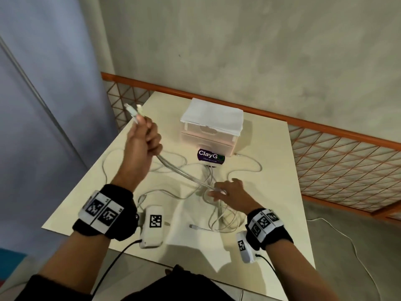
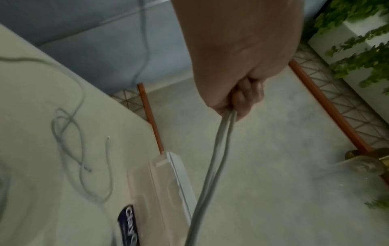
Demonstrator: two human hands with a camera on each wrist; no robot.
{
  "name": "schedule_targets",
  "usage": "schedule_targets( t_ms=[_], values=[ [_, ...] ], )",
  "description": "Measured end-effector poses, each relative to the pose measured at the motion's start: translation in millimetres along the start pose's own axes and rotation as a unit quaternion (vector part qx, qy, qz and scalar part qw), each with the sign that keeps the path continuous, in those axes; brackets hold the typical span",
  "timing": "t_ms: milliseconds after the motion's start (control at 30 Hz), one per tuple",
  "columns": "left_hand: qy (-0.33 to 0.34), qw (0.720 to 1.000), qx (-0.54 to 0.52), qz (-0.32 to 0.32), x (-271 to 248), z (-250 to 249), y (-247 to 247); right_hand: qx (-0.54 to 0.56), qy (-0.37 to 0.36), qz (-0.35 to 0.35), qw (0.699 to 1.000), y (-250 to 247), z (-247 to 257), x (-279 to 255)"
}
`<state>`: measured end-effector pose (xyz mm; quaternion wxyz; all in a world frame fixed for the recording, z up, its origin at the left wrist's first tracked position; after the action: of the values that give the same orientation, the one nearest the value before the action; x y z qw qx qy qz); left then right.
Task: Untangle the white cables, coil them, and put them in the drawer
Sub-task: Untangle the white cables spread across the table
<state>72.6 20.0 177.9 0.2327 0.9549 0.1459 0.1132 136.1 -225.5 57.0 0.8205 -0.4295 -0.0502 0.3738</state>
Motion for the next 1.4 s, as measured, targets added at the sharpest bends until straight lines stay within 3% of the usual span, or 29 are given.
schedule_targets(
  t_ms=[67,133,200,267,300,367,467,567,633,767,867,967,1033,1100,1167,1200,1267,1400],
  values=[
    [0.021,0.999,0.03,-0.019,2,-7,-13,-0.031,0.053,-0.019,0.998,-11,-14,-2],
    [0.019,0.989,0.144,-0.002,0,-4,-19,0.012,0.05,-0.045,0.998,-24,-16,-4],
    [-0.009,0.944,0.32,0.077,-5,14,-15,0.082,0.014,-0.039,0.996,-34,2,-7],
    [-0.065,0.865,0.461,0.184,-12,40,-5,0.108,-0.034,-0.024,0.993,-42,32,-8],
    [-0.086,0.839,0.488,0.222,-16,51,1,0.11,-0.053,-0.018,0.992,-45,46,-7],
    [-0.096,0.839,0.477,0.243,-20,63,11,0.117,-0.071,-0.017,0.99,-55,66,-5],
    [-0.046,0.864,0.461,0.198,-16,51,18,0.149,-0.065,-0.015,0.987,-68,64,-6],
    [0.013,0.916,0.396,0.065,-4,18,15,0.158,-0.013,0.007,0.987,-64,28,-12],
    [0.051,0.929,0.367,-0.009,4,-1,6,0.178,0.026,-0.006,0.984,-56,-3,-15],
    [0.087,0.924,0.349,-0.129,13,-7,-23,0.205,0.1,-0.051,0.972,-47,-55,-29],
    [0.053,0.887,0.408,-0.209,16,2,-52,0.196,0.147,-0.106,0.964,-50,-81,-41],
    [0.006,0.858,0.46,-0.227,8,16,-72,0.112,0.165,-0.188,0.962,-71,-87,-49],
    [-0.02,0.834,0.514,-0.197,0,23,-78,0.078,0.138,-0.244,0.957,-87,-80,-51],
    [-0.048,0.827,0.546,-0.122,-8,27,-84,0.101,0.102,-0.263,0.954,-96,-65,-52],
    [-0.103,0.848,0.518,0.036,-16,25,-93,0.127,0.098,-0.252,0.954,-93,-55,-50],
    [-0.146,0.843,0.506,0.113,-21,21,-97,0.128,0.111,-0.232,0.958,-88,-53,-49],
    [-0.242,0.797,0.518,0.195,-35,14,-113,0.118,0.149,-0.145,0.971,-68,-59,-45],
    [-0.361,0.698,0.556,0.271,-57,9,-147,0.036,0.214,0.11,0.97,-16,-69,-30]
  ],
)
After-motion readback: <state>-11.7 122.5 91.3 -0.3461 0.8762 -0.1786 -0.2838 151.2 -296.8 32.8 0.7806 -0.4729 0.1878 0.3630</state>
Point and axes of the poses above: each hand's wrist, its own x-axis towards the middle knuckle, its own y-axis out of the palm, z = x × y, the point moved 1 cm from there along x, towards the middle knuckle, and after that the axes turned 3 degrees about z, right-handed, at the moved point
